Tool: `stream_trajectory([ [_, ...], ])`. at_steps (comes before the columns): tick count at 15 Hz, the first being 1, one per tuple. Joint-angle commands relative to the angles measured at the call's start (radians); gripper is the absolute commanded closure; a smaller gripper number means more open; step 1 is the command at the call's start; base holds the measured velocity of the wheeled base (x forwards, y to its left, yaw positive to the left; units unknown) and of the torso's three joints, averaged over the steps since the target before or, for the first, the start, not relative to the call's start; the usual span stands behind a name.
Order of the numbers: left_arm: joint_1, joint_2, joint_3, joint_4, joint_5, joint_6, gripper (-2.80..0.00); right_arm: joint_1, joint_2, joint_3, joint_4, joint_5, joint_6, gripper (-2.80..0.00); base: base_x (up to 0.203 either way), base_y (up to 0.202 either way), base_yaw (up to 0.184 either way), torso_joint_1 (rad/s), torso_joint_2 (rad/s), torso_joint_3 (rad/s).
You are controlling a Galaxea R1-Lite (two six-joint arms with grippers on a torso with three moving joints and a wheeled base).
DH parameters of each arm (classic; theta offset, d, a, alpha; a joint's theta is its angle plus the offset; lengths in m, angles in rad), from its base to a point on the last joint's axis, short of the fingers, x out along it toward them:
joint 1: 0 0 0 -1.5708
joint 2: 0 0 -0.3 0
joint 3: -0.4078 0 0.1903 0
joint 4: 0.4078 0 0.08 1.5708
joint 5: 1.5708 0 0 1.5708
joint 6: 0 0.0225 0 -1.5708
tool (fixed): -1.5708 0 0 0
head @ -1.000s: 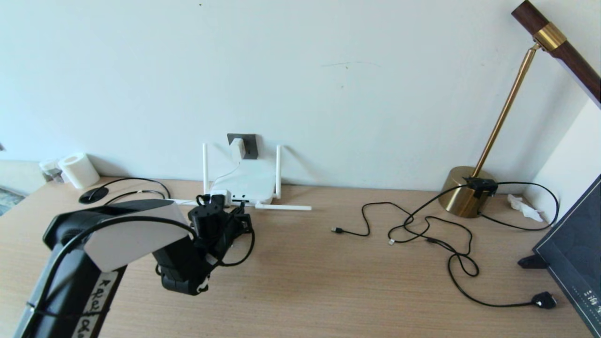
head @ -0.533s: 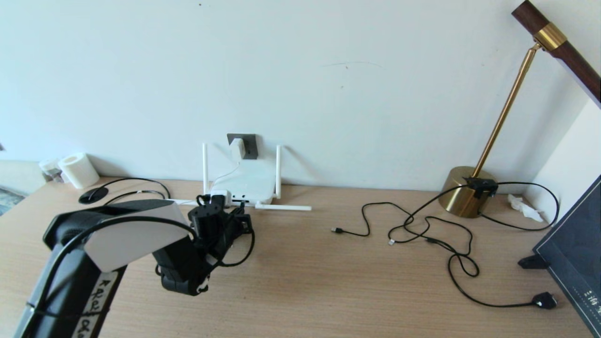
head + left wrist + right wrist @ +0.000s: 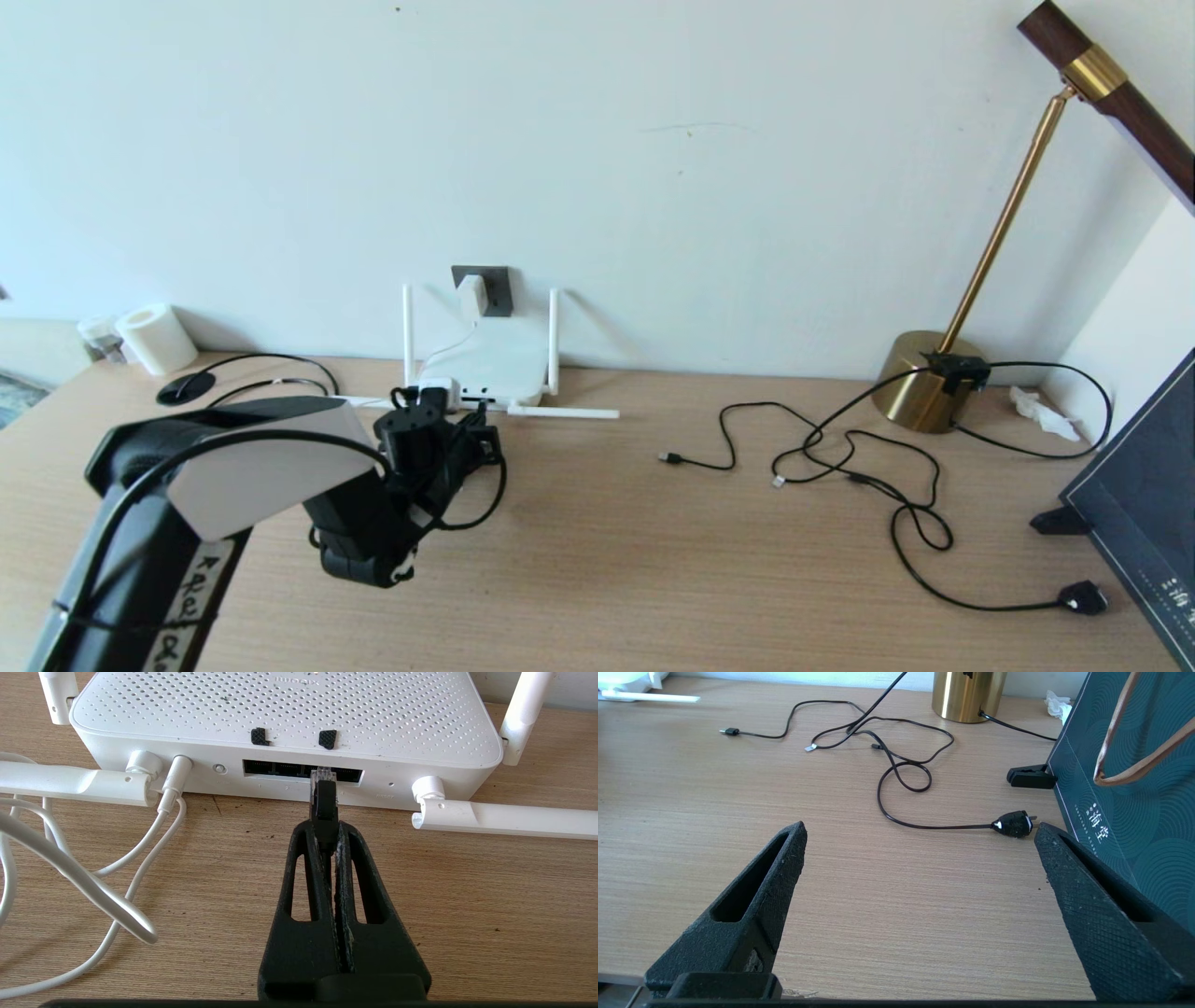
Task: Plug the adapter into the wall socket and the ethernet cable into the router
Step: Plug cable into router interface
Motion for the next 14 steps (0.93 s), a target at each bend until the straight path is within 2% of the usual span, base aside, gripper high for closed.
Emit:
stream_trajectory([
  [1,-0.001,-0.002,0.001,-0.008,0.002,-0.001,0.00,0.000,0.002,0.000,0.000,0.000,0.000,-2.80,0.000,0.000,0.000,0.000,0.00,0.000],
  [14,-0.003,-0.005,0.020,-0.013,0.002,-0.001,0.00,0.000,0.001,0.000,0.000,0.000,0.000,-2.80,0.000,0.000,0.000,0.000,0.00,0.000],
])
